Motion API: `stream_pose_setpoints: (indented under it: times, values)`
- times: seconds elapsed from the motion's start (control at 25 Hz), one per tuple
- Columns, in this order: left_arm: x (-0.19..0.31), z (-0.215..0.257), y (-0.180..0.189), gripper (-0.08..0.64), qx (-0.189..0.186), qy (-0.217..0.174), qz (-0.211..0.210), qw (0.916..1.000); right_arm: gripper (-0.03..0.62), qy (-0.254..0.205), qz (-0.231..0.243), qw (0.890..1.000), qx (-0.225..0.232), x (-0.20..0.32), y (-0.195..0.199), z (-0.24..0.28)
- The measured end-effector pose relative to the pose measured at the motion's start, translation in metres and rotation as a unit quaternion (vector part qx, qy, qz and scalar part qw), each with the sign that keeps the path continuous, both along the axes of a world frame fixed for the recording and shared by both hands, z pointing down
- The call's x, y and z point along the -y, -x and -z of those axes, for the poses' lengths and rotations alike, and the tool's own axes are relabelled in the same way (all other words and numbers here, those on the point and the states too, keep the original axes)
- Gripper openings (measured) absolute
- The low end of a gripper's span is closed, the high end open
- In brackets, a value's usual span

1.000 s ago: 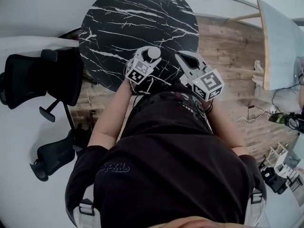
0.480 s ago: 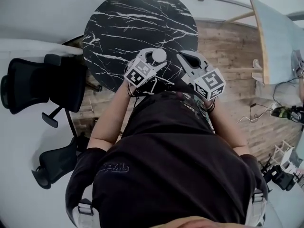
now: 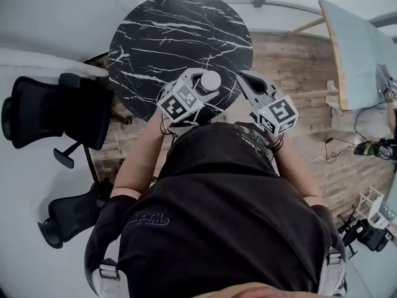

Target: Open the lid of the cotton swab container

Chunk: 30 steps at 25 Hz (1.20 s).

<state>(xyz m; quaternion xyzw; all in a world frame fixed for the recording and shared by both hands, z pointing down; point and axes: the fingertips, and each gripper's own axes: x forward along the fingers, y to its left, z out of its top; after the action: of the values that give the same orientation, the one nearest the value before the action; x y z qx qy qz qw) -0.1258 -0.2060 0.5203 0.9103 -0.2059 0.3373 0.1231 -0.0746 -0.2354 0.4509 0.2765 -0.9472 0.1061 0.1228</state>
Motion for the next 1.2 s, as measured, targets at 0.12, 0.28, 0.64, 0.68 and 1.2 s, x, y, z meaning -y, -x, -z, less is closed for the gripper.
stream_pose_setpoints:
  times: [0.12,0.28,0.64,0.68,1.2]
  values:
    - [-0.008,0.003,-0.015,0.267,0.012,0.003,-0.009,0.9999,0.021,-0.009,0.013,1.000,0.005,-0.006,-0.012,0.005]
    - [-0.014,0.008,-0.041,0.267,0.026,0.001,-0.011,0.9996,0.023,-0.013,0.030,0.999,0.008,-0.012,-0.036,0.009]
    - [-0.046,0.028,-0.112,0.268,0.042,-0.008,-0.022,0.9988,0.025,-0.042,0.131,0.990,0.040,-0.060,-0.085,0.041]
    - [-0.049,0.031,-0.120,0.268,0.043,-0.009,-0.022,0.9988,0.025,-0.045,0.143,0.988,0.043,-0.066,-0.089,0.046]
    - [-0.104,0.047,-0.192,0.267,0.055,-0.014,-0.022,0.9981,0.264,-0.025,0.237,0.970,0.044,-0.140,-0.126,0.059]
